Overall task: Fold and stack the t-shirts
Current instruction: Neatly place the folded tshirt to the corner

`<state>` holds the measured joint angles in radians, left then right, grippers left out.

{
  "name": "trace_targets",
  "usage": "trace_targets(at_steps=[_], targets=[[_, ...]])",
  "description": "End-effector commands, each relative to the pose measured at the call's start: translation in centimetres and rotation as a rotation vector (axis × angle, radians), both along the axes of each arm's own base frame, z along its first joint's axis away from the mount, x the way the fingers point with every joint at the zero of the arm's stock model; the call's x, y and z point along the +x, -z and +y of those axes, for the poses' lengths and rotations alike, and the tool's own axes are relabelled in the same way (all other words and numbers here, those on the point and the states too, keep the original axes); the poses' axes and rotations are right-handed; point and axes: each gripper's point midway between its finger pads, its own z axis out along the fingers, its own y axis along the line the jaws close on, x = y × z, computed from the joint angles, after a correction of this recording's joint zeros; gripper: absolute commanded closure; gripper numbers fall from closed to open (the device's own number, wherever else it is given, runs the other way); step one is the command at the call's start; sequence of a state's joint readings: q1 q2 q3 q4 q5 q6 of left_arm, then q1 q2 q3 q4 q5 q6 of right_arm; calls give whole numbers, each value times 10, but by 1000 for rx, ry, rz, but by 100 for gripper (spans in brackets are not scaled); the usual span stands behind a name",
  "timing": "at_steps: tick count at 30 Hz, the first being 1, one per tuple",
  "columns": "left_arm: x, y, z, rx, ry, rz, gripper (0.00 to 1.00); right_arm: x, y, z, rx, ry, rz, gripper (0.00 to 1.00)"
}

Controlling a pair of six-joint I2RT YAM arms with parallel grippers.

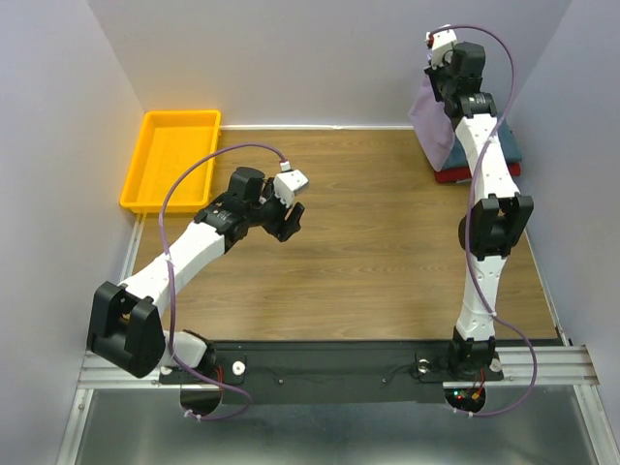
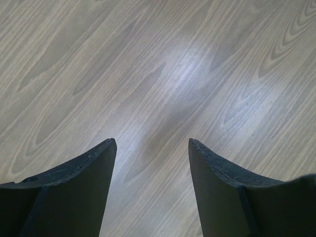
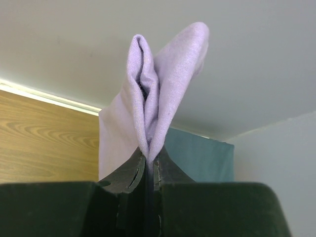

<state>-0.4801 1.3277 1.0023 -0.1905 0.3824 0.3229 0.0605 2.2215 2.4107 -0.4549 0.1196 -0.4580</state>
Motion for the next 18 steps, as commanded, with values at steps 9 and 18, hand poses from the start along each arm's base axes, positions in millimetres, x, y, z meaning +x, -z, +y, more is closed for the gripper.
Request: trace_targets(at_steps=[9, 18], targets=[[10, -12, 0, -2, -7, -56, 29, -5, -63, -32, -56, 27, -151, 99], [10, -9, -1, 1, -1, -47, 28, 3, -51, -68, -100, 74, -138, 99]])
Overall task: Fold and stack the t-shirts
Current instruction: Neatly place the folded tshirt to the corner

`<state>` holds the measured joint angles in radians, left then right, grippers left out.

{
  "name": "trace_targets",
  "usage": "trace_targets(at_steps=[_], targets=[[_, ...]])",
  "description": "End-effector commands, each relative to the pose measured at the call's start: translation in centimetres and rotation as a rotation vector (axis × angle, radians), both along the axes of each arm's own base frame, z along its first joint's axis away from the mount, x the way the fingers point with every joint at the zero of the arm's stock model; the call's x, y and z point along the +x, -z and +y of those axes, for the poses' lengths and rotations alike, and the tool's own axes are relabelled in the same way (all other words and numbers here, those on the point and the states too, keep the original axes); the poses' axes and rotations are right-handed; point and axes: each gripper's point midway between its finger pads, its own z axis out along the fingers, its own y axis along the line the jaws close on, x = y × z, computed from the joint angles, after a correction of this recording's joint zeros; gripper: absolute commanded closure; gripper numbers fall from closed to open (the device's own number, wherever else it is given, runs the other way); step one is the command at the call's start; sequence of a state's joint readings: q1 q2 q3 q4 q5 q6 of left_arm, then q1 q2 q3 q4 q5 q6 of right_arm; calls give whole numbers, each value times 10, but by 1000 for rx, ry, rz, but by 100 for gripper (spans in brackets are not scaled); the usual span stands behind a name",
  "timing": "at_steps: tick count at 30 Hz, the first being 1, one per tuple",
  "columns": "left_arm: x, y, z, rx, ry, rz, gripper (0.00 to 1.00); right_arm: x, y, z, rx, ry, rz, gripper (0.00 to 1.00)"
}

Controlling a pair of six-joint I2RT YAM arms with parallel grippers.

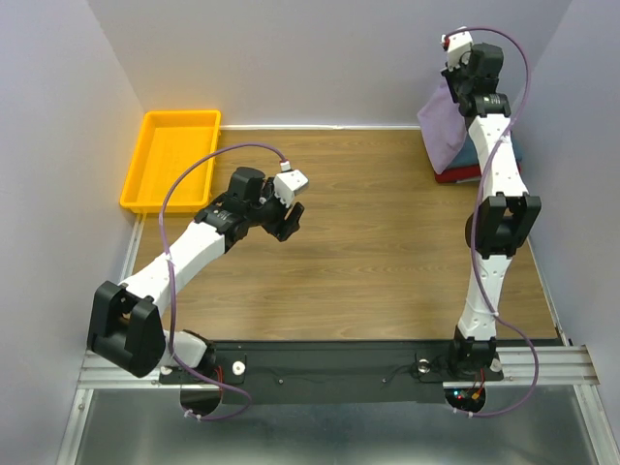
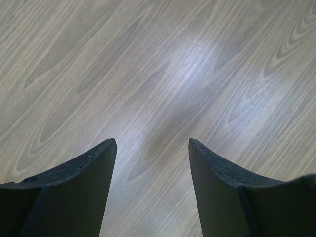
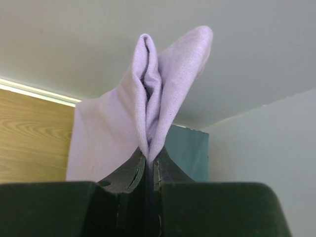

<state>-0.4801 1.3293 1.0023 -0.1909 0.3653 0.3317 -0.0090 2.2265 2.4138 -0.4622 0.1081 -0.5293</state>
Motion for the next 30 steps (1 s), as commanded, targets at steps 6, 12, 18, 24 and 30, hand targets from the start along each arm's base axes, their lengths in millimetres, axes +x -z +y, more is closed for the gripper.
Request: trace_targets(at_steps=[6, 12, 18, 24, 30], targets=[[6, -12, -6, -10, 34, -23, 27, 8, -39, -53, -72, 61, -142, 99], [8, -13, -8, -4, 41, -8, 22, 14, -24, -85, -101, 106, -135, 99], [9, -15, -10, -4, 47, 4, 21, 17, -7, -114, -119, 131, -119, 99], [11, -15, -11, 1, 48, 15, 18, 24, 20, -131, -135, 139, -97, 100], [12, -13, -10, 11, 43, 23, 18, 31, 43, -150, -154, 171, -81, 99]])
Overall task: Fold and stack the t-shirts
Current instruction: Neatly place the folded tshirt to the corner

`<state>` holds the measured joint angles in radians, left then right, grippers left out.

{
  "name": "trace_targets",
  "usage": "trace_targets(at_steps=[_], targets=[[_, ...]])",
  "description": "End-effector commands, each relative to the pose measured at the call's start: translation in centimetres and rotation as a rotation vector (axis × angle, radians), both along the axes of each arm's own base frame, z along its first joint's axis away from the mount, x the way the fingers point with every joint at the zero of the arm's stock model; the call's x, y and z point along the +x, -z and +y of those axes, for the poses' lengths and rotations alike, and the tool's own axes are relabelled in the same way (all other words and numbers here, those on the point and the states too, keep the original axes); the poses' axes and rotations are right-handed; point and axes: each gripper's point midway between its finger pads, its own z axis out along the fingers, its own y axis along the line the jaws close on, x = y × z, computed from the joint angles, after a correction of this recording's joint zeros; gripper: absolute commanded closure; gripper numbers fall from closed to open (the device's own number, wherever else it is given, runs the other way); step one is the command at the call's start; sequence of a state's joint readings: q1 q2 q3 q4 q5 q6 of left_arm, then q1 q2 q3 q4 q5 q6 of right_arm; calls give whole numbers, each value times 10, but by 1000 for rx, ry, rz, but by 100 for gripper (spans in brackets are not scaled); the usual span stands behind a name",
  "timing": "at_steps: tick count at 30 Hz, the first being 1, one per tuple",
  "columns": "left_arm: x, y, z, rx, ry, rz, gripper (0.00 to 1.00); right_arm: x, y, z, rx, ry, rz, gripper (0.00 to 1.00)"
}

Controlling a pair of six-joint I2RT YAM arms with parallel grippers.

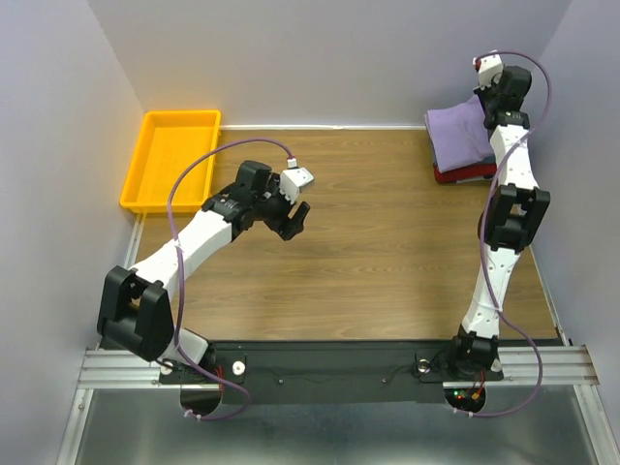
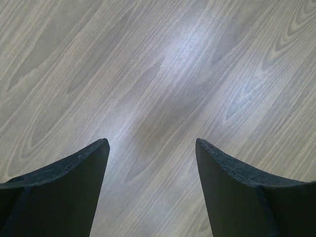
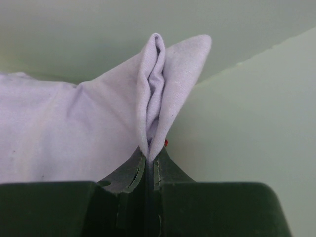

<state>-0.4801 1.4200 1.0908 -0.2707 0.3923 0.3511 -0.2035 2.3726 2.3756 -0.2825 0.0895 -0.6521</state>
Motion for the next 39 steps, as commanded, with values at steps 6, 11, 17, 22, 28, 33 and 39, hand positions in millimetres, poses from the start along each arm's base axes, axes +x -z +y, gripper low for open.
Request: trace_targets(at_steps=[6, 11, 17, 22, 28, 33, 39], targets=[[9, -16, -4, -6, 9, -25, 17, 12, -11, -32, -81, 70, -106, 93], [11, -17, -3, 1, 3, -32, 17, 12, -6, -55, -112, 136, -129, 65], [14, -18, -1, 9, -3, -43, 17, 6, -15, -73, -131, 197, -166, 46], [13, -19, 0, 6, -4, -50, 16, 2, -22, -71, -111, 202, -194, 44], [8, -19, 1, -4, -1, -56, 16, -1, -23, -58, -34, 164, -210, 40], [4, -20, -1, -28, 1, -52, 15, -18, -30, -23, 92, 87, -215, 27], [2, -26, 1, -45, -19, -65, 7, -32, -34, -22, 124, 166, -243, 7]])
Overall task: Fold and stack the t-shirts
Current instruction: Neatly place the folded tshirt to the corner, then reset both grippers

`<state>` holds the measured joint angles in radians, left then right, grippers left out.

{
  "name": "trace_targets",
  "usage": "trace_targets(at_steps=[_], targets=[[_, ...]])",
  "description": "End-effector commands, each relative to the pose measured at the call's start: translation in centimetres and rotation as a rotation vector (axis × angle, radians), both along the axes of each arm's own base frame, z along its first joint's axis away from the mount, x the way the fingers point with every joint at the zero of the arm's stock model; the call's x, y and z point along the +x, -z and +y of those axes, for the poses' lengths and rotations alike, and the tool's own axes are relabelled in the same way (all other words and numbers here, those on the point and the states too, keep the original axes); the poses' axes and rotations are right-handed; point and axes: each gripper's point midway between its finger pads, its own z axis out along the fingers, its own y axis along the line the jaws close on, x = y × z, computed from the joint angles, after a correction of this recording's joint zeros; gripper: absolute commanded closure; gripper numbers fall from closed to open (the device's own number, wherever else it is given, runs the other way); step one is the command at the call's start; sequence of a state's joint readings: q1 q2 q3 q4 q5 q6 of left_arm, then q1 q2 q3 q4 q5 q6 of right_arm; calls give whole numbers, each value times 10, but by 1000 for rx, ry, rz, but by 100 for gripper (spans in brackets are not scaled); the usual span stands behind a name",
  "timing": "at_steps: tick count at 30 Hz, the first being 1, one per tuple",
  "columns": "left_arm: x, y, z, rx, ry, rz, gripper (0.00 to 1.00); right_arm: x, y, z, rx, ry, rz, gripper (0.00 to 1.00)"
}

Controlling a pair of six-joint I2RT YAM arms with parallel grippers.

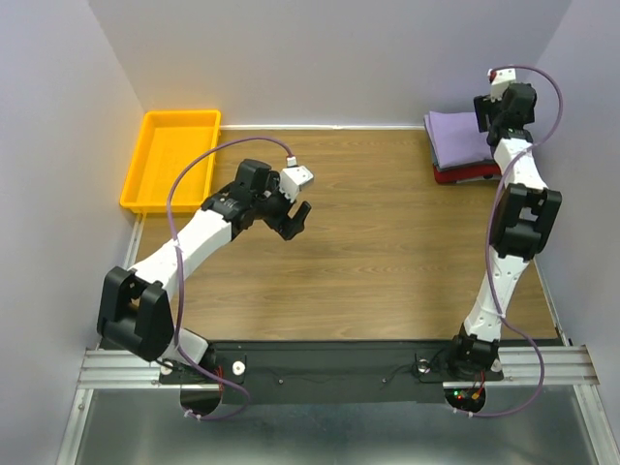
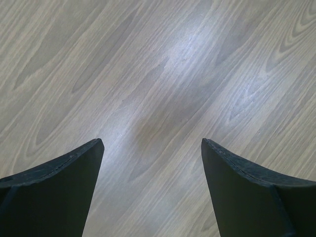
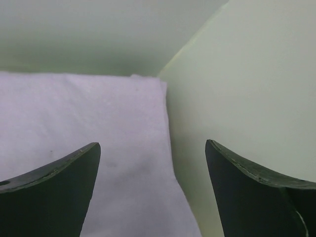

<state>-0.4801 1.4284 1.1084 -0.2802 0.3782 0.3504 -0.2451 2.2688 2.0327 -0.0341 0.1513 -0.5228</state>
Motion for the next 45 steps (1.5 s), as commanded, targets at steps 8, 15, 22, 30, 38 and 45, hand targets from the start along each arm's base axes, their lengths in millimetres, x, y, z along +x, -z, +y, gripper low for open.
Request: trace_targets(at_steps=[8, 15, 22, 30, 38, 45], targets=[[-16, -20, 7, -70, -26, -50, 7, -32, -76, 0, 71, 130, -255, 4], [-24, -23, 21, -73, -72, -115, 6, -78, -101, 26, 167, 80, -291, 0], [-31, -38, 30, -144, -167, -130, 6, -137, -139, 77, 266, -93, -234, 0], [-8, -58, 57, -180, -302, -95, 5, -190, -118, 165, 614, -353, 50, 0], [-8, -53, 78, -202, -354, -91, 5, -242, -15, 261, 814, -480, 395, 0], [-22, -46, 114, -183, -425, -187, 5, -289, 73, 325, 846, -517, 594, 0]])
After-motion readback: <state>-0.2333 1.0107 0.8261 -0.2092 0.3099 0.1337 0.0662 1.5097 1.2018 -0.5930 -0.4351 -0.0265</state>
